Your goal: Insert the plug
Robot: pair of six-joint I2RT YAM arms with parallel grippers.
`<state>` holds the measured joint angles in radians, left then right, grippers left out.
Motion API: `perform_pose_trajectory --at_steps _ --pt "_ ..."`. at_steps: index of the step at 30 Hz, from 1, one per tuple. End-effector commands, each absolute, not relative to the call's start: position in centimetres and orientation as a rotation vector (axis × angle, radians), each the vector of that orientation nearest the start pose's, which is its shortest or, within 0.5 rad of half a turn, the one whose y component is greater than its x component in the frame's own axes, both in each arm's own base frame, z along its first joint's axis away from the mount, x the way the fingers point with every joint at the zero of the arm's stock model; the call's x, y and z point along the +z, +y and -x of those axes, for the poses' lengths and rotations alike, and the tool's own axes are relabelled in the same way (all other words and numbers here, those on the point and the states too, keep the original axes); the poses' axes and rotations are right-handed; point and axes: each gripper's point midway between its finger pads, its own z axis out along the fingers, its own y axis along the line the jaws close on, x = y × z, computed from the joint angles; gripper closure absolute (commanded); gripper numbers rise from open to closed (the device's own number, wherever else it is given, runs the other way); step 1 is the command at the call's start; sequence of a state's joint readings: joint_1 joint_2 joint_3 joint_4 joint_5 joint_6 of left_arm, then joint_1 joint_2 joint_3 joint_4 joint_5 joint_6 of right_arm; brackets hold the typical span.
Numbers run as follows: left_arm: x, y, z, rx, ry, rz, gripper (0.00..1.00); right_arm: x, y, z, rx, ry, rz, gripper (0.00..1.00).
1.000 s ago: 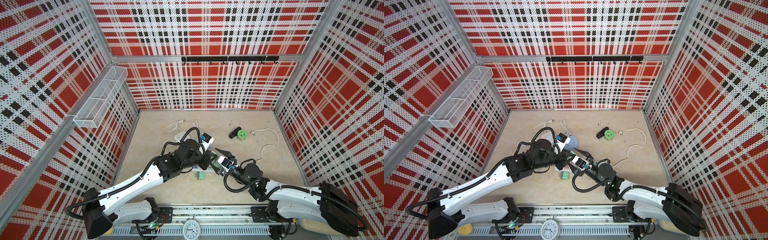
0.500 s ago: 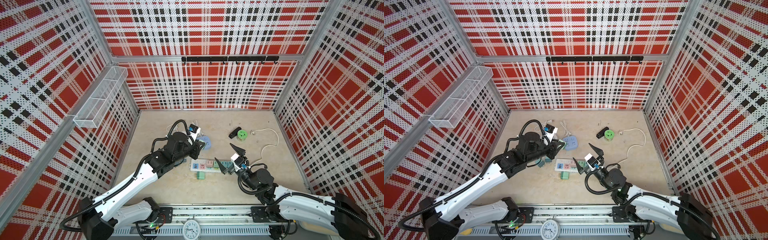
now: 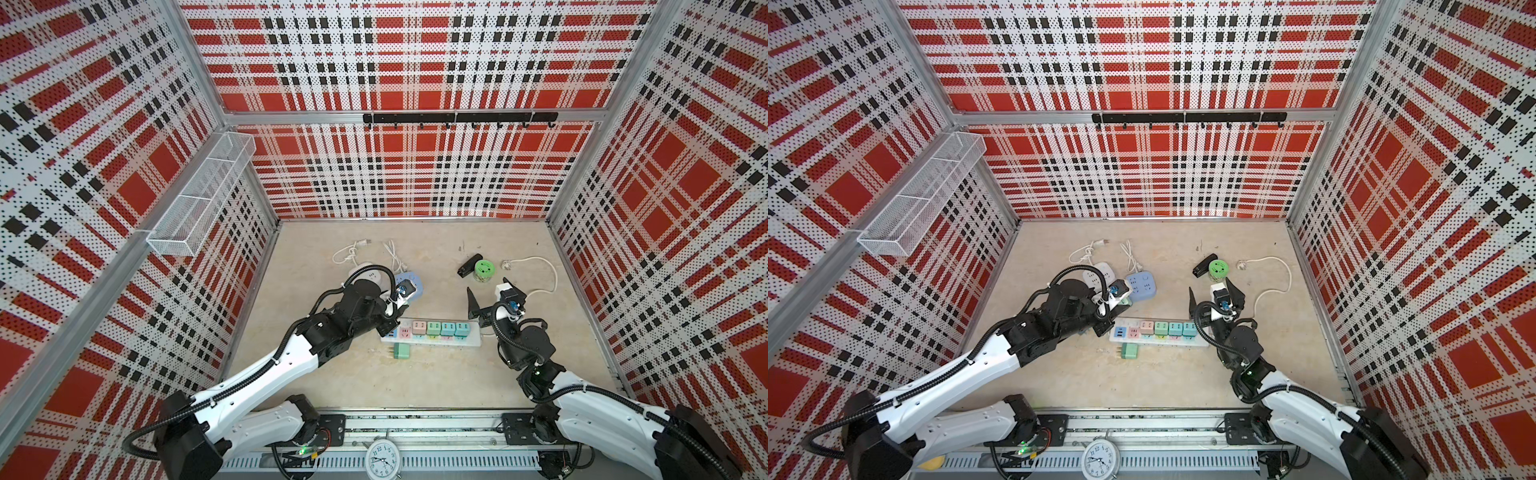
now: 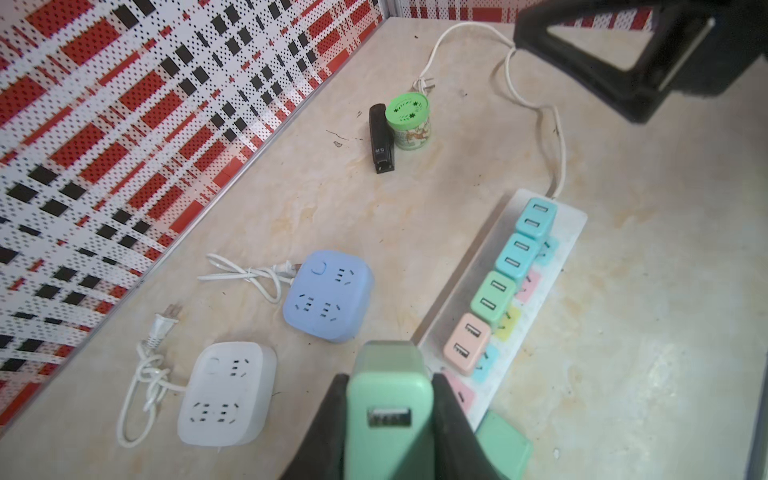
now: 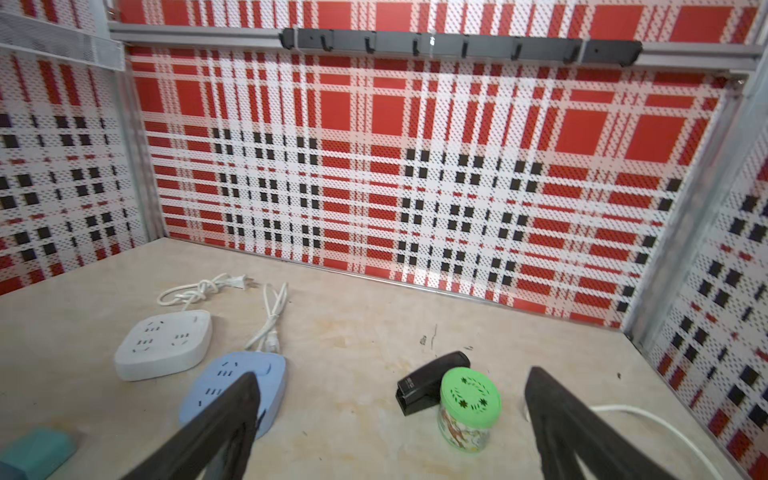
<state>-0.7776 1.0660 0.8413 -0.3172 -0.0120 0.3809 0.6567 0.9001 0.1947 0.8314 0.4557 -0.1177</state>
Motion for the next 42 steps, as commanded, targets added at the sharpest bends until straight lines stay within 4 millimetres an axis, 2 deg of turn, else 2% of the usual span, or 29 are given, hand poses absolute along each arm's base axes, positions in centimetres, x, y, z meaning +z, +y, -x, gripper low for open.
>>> perform_pose_trajectory --at_steps 1,5,11,20,27,30,35,39,42 --pt "22.8 -24.5 -26.1 -0.107 1.675 -1.233 1.00 23.5 11.3 -29.3 0.148 1.448 0.105 0.00" --pt "21.6 -24.2 -26.6 -0.060 1.658 -1.302 1.00 22.2 10.1 -29.9 0.140 1.477 0.072 0.00" --pt "19.7 -23.6 -27.4 -0.086 1.678 -1.388 1.00 20.3 9.0 -30.6 0.091 1.515 0.043 0.00" --pt "15.5 -23.9 -27.8 -0.085 1.721 -1.598 1.00 18.5 9.3 -31.6 0.074 1.556 0.048 0.00" --pt "13.3 -25.4 -28.3 -0.141 1.725 -1.711 1.00 18.0 9.8 -32.1 0.079 1.535 0.063 0.00" --pt "13.0 -26.0 -28.0 -0.165 1.720 -1.740 1.00 17.9 10.4 -32.2 0.094 1.537 0.093 0.00" --pt "12.5 -26.1 -26.4 -0.205 1.715 -1.788 1.00 17.8 9.8 -32.2 0.078 1.551 0.061 0.00" --pt "11.4 -26.2 -24.8 -0.289 1.710 -1.818 1.00 17.7 9.9 -32.5 0.071 1.557 0.059 0.00" --pt "10.3 -26.2 -24.5 -0.297 1.725 -1.839 1.00 17.7 9.8 -32.5 0.068 1.557 0.056 0.00"
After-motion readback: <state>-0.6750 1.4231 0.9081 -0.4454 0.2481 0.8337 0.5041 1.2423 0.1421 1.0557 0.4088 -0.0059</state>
